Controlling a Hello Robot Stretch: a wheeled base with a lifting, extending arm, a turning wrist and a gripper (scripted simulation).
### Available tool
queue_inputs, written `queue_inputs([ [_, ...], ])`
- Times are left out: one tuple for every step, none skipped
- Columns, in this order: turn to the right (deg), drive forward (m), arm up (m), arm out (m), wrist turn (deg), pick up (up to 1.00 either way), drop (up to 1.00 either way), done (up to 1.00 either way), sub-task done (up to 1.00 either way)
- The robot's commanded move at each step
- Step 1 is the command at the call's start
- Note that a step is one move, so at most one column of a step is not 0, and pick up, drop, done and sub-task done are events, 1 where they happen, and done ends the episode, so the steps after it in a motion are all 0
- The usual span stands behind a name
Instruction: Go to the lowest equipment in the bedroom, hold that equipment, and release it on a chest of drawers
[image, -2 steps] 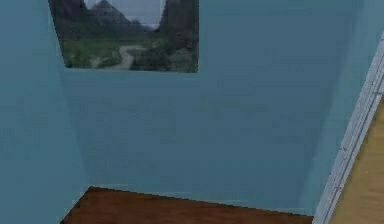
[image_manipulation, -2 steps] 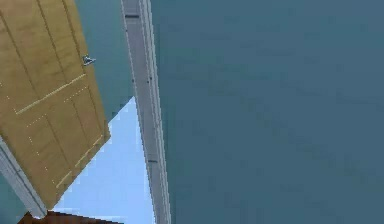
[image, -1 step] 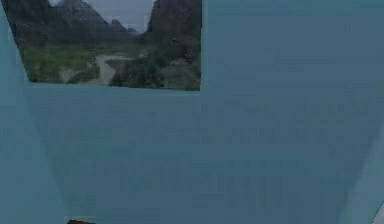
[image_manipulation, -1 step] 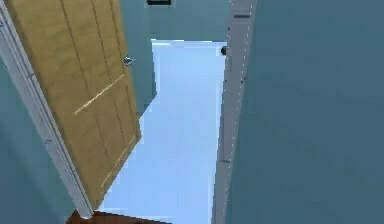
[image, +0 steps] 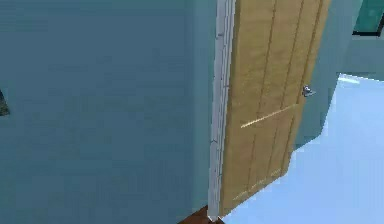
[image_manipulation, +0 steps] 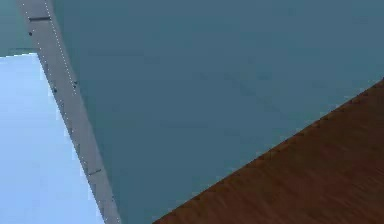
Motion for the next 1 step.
queue_inputs([
  [0.0, 0.75, 0.0, 0.0, 0.0, 0.0, 0.0, 0.0, 0.0],
])
